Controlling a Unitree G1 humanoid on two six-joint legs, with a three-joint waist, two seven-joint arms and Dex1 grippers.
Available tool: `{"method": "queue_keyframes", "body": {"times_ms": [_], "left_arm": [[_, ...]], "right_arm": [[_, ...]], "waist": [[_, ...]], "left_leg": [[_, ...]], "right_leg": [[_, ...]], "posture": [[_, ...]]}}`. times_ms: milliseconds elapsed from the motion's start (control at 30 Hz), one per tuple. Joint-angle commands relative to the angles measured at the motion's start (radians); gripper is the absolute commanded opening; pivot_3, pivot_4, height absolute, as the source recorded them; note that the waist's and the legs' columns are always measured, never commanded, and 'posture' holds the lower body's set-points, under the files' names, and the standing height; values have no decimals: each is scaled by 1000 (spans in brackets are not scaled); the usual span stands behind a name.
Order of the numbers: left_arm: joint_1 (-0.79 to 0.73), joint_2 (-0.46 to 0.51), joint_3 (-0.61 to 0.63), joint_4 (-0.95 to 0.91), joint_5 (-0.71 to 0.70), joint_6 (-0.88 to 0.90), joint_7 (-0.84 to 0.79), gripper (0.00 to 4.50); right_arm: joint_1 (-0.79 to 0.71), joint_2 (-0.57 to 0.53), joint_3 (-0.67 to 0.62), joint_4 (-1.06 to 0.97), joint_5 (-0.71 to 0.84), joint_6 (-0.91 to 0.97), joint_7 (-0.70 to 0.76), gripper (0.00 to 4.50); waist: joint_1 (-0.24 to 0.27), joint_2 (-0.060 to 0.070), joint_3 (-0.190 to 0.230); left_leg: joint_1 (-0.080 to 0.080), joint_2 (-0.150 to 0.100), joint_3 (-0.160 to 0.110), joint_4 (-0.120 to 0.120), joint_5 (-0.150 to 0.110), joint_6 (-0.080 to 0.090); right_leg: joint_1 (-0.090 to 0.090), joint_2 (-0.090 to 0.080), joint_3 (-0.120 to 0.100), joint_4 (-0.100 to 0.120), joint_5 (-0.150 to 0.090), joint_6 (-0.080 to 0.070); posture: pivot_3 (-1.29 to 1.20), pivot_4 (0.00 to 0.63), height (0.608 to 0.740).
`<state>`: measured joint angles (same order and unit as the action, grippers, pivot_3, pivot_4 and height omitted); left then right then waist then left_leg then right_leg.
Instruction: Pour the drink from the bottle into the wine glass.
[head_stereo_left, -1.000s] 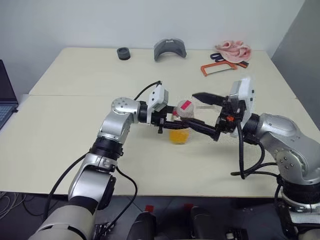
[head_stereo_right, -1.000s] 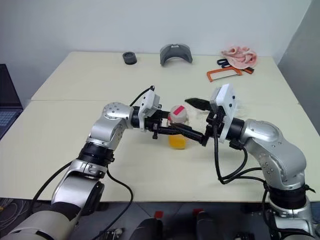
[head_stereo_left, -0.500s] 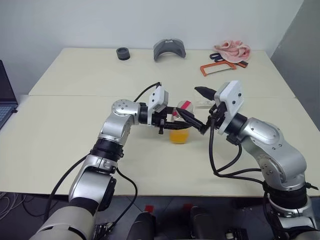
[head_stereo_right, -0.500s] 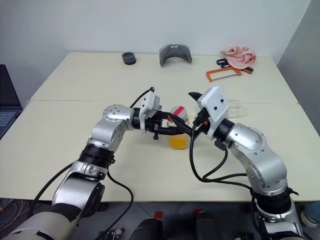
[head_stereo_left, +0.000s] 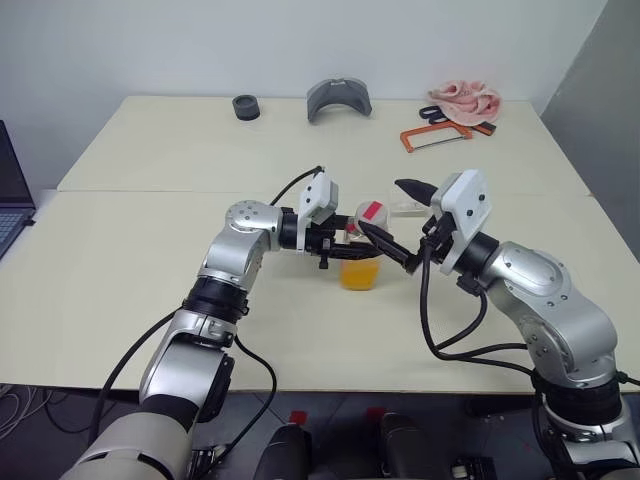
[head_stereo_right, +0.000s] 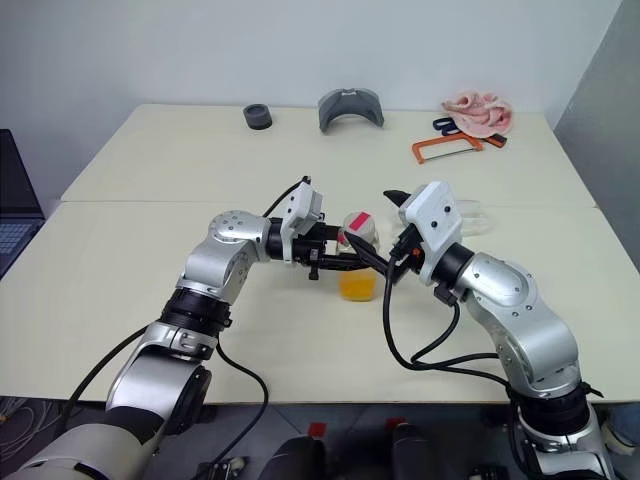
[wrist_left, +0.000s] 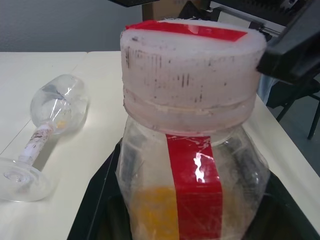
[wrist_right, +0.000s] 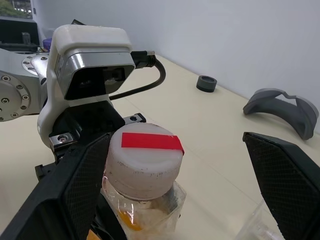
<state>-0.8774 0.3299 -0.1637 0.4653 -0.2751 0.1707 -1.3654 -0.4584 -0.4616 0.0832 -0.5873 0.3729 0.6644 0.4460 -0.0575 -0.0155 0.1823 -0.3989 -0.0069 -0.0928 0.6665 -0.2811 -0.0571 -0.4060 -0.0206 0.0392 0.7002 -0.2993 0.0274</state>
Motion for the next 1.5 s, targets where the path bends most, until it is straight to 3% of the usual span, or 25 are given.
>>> {"method": "queue_keyframes", "body": {"times_ms": [33, 467, 800, 1500], "left_arm": [[-18, 7, 32, -39, -38, -11, -19, 1806], [-17, 8, 32, -30, -26, -32, -11, 1800], [-22, 7, 33, -19, -21, -44, -13, 1799], [-24, 5, 25, -10, -11, -60, -27, 1799]], "right_arm": [[5, -11, -45, 1, -42, 11, -51, 4500], [60, -80, -115, -40, -11, 53, -36, 4500], [60, -86, -144, -120, 177, 132, 41, 4500], [-106, 31, -38, 42, 206, 155, 26, 4500]], "waist": [[0, 0, 0], [1, 0, 0], [1, 0, 0], [0, 0, 0]], "left_leg": [[0, 0, 0, 0, 0, 0], [0, 0, 0, 0, 0, 0], [0, 0, 0, 0, -1, 2], [0, 0, 0, 0, 0, 0]], "right_leg": [[0, 0, 0, 0, 0, 0], [0, 0, 0, 0, 0, 0], [0, 0, 0, 0, 0, 0], [0, 0, 0, 0, 0, 0]], "posture": [[0, 150, 740], [0, 150, 740], [0, 150, 740], [0, 150, 740]]}}
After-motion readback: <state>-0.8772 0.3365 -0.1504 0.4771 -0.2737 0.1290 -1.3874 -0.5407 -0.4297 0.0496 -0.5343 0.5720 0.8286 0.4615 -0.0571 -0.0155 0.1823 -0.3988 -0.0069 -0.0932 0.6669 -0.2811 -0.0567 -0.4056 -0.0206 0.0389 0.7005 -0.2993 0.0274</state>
